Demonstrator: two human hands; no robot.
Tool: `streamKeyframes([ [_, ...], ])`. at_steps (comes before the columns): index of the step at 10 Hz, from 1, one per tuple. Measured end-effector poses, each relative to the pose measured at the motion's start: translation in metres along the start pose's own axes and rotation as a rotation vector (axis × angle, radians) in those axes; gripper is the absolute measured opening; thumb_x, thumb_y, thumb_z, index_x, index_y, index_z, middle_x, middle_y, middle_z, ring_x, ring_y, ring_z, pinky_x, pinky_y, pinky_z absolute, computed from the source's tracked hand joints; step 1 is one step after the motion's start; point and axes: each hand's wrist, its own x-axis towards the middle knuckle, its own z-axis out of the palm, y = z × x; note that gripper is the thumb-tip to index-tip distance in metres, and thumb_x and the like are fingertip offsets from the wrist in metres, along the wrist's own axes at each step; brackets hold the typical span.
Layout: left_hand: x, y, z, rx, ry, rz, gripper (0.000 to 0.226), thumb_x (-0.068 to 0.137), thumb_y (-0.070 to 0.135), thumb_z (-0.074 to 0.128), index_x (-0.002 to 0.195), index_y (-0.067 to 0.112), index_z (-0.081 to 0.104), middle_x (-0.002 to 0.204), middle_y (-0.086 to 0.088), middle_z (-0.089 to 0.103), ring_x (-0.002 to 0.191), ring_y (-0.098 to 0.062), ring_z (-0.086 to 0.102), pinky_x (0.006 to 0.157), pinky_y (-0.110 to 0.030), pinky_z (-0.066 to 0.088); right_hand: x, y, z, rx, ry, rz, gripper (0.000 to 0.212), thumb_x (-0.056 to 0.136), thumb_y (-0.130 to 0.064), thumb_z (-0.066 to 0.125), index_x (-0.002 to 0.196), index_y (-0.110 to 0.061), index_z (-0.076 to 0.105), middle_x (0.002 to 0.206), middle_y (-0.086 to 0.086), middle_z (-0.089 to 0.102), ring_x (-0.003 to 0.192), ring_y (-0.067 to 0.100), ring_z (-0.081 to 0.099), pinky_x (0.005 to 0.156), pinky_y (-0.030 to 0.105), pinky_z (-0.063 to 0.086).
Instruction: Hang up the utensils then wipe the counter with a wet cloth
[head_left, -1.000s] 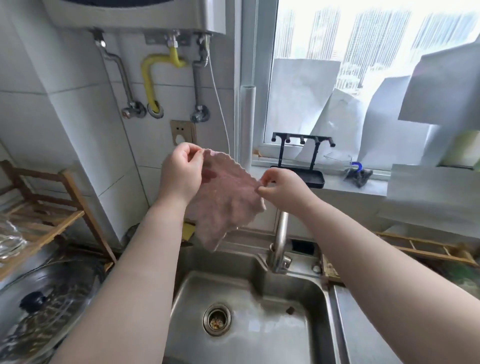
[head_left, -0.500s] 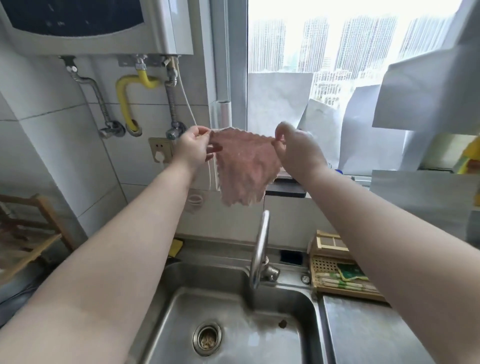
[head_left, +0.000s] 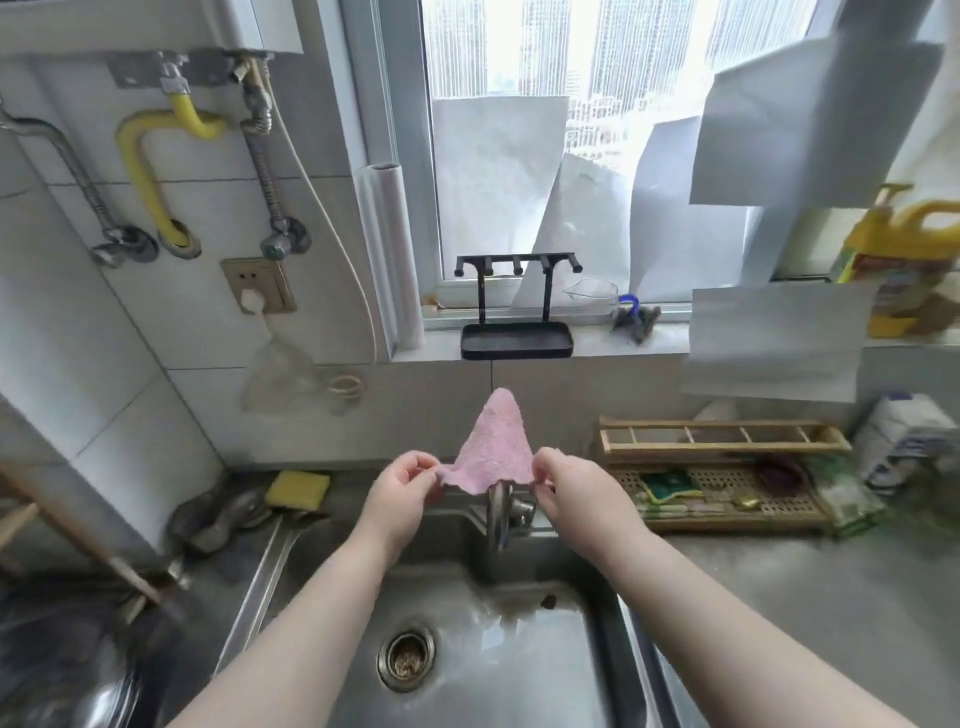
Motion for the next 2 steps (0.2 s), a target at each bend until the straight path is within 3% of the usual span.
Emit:
streamKeyframes([
  [1, -0.009, -0.02, 0.007, -0.058, -0.085, -0.022, 0.017, 0.093, -0.003, 0.057, 0.087, 0.008, 0.069, 0.105, -0.01, 0.076, 0.104, -0.029, 0.069, 0.102, -0.053, 0.049, -0.013, -0.005, 0.018, 0.075, -0.011, 0.084, 0.006, 0.096, -0.029, 0.055, 0.1, -0.024, 0.056, 0.093, 0.001, 0.07, 0.089, 0.028, 0.063, 0.071, 0.04, 0.051],
  [2, -0.002, -0.032, 0.007, 0.09, -0.165, 0.017, 0.028, 0.087, 0.008, 0.055, 0.095, 0.027, 0.073, 0.105, 0.004, 0.076, 0.104, -0.019, 0.07, 0.098, -0.041, 0.052, -0.017, -0.009, 0.031, 0.115, 0.006, 0.158, 0.005, 0.096, -0.029, 0.056, 0.099, -0.026, 0.057, 0.096, -0.004, 0.069, 0.09, 0.023, 0.062, 0.073, 0.037, 0.051],
])
